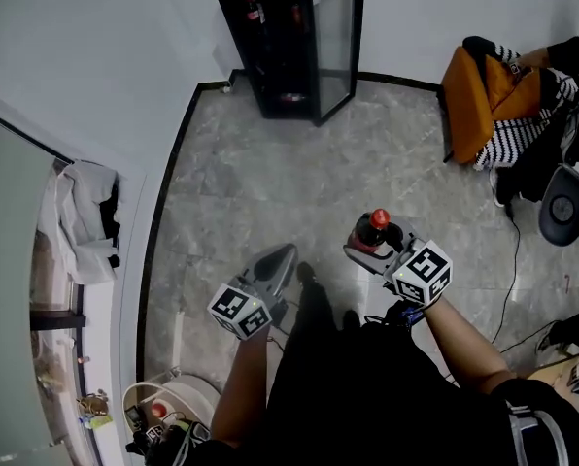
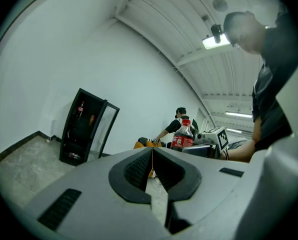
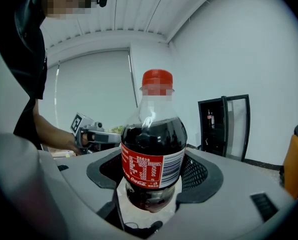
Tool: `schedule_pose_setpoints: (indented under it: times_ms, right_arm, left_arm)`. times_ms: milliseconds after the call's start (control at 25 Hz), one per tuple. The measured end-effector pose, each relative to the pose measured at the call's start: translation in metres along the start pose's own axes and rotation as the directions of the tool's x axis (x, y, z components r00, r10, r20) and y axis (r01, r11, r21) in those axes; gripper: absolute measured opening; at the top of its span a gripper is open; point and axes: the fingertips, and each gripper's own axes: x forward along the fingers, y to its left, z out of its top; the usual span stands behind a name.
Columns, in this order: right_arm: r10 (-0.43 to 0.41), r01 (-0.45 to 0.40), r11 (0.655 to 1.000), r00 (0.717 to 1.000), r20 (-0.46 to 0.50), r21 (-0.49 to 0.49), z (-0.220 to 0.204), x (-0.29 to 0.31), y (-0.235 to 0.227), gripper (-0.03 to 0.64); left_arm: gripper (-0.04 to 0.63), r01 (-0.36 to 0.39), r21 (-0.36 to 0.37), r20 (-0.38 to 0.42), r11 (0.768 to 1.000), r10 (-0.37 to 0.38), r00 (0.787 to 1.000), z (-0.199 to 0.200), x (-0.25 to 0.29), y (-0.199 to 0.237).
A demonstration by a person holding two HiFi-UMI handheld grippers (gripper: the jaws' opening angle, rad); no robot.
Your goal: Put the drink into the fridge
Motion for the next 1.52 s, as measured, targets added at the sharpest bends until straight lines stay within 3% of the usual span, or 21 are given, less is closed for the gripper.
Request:
schedule_pose_setpoints:
  times_ms: [240,600,880,1280,1520]
  right_arm:
    - [-0.033,0.033,0.999,0.999,0.004,-0.005,0.032,0.069,-0.049,0.304]
    - [-0.079,0.08,0.997,0.997,0.019,-0.018,0.088,0.174,-0.098,0.304]
    - [-0.074,0.074,0.996,0.997,-0.003,-0.042,0.101,0.21,-0.124,0.304]
    - [-0.008,0.008,1.0,1.0,-0.002,-0.029,0.117,0.276,-0.206,0.304]
    - [0.038,-0.038,0.999,0.999,0.005,-0.035,0.147,0.315,-0.269,0.304]
  left_arm:
    - [0.013,0.043,0.015,0.01,0.999,-0.044,0.999,0.042,0.041,0.068]
    - [0.012,0.083,0.056,0.025,0.995,-0.084,0.996,0.113,0.06,0.173]
    - [0.013,0.12,0.042,0.052,0.992,-0.122,0.991,0.136,0.087,0.213]
    - [0.014,0.105,0.045,0.028,0.994,-0.106,0.994,0.169,0.165,0.293]
    - [0.012,0.083,0.038,0.005,0.996,-0.083,0.997,0.199,0.229,0.342]
